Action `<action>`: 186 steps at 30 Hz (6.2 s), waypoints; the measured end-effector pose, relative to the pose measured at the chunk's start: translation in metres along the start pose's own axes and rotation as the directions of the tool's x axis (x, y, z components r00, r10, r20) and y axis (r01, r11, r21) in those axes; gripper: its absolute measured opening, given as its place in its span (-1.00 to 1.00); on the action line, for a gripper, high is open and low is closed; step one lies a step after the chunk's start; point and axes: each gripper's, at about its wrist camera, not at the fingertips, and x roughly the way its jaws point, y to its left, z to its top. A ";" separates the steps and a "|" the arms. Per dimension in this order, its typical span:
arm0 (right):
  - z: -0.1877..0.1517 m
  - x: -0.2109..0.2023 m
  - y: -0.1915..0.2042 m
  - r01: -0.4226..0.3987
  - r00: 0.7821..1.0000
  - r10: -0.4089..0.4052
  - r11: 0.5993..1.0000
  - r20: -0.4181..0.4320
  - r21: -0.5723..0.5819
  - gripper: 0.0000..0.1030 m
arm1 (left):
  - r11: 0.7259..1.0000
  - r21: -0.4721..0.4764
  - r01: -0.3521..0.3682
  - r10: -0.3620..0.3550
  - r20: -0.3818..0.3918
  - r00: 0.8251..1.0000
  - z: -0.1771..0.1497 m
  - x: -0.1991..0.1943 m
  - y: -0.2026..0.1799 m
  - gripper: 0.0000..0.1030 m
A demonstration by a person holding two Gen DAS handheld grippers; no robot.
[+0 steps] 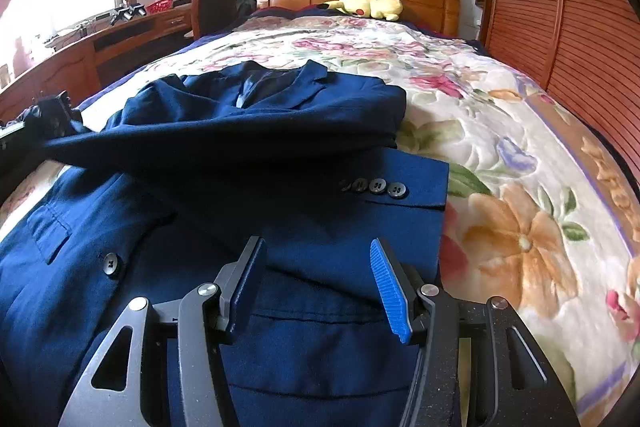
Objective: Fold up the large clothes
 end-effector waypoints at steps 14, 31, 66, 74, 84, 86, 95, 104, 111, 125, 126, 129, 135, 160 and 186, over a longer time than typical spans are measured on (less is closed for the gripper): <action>0.000 0.005 0.002 0.000 1.000 0.000 1.000 -0.023 -0.014 0.09 | 0.997 0.061 -0.038 0.037 0.012 0.999 -0.036 -0.041 -0.013 -0.80; 0.002 0.026 0.017 0.027 0.995 -0.036 0.995 -0.097 -0.096 0.09 | 0.998 -0.013 -0.057 0.057 0.022 0.998 -0.051 -0.069 0.011 -0.19; -0.092 -0.122 -0.036 0.071 0.997 -0.070 0.997 -0.025 0.038 0.47 | 0.994 -0.098 -0.044 0.032 -0.117 0.993 -0.116 -0.086 0.060 0.60; -0.104 -0.125 -0.035 0.038 0.994 -0.038 0.999 -0.107 -0.005 0.47 | 0.996 -0.086 0.006 -0.017 -0.127 0.992 -0.131 -0.092 0.055 0.35; -0.107 -0.131 -0.036 -0.007 0.988 0.003 1.000 -0.153 -0.026 0.33 | 0.990 -0.140 0.029 -0.051 -0.152 0.987 -0.147 -0.095 0.060 -0.11; -0.109 -0.134 -0.038 -0.014 0.988 0.011 1.000 -0.154 -0.020 0.20 | 0.993 -0.118 0.026 -0.044 -0.156 0.987 -0.148 -0.096 0.057 -0.17; -0.118 -0.140 -0.038 -0.019 0.991 0.022 1.000 -0.129 0.018 -0.07 | 0.994 -0.101 0.040 -0.057 -0.170 0.984 -0.150 -0.092 0.059 -0.18; -0.116 -0.148 -0.037 -0.044 0.995 0.046 0.999 -0.089 0.031 -0.80 | 0.991 -0.121 0.061 -0.078 -0.140 0.987 -0.142 -0.102 0.059 -0.94; -0.090 -0.200 -0.041 -0.078 0.994 0.072 0.995 0.086 0.068 -0.85 | 0.990 -0.114 0.087 -0.085 0.019 0.996 -0.103 -0.151 0.057 -0.96; -0.045 -0.349 -0.027 -0.107 0.930 0.111 0.994 0.351 -0.030 -0.85 | 0.993 -0.027 0.116 -0.103 0.291 0.951 -0.037 -0.270 0.047 -0.96; -0.044 -0.359 -0.028 -0.114 0.921 0.119 0.993 0.370 -0.035 -0.85 | 0.992 -0.022 0.120 -0.108 0.308 0.945 -0.031 -0.278 0.046 -0.96; -0.036 -0.395 -0.028 -0.113 0.896 0.124 0.992 0.426 -0.053 -0.85 | 0.994 0.001 0.109 -0.102 0.359 0.928 -0.012 -0.298 0.046 -0.96; -0.027 -0.446 -0.032 -0.084 0.851 0.112 0.993 0.513 -0.077 -0.85 | 0.997 -0.006 0.082 -0.072 0.438 0.896 0.019 -0.319 0.057 -0.96; 0.090 -0.164 -0.056 0.066 0.985 -0.062 0.998 0.159 -0.015 -0.85 | 0.993 -0.099 -0.060 0.070 0.094 0.993 0.035 -0.040 0.112 -0.96; 0.127 -0.049 -0.051 0.187 0.982 -0.187 0.982 0.005 -0.028 -0.28 | 0.988 -0.065 -0.143 0.145 0.018 0.989 0.043 0.035 0.114 -0.72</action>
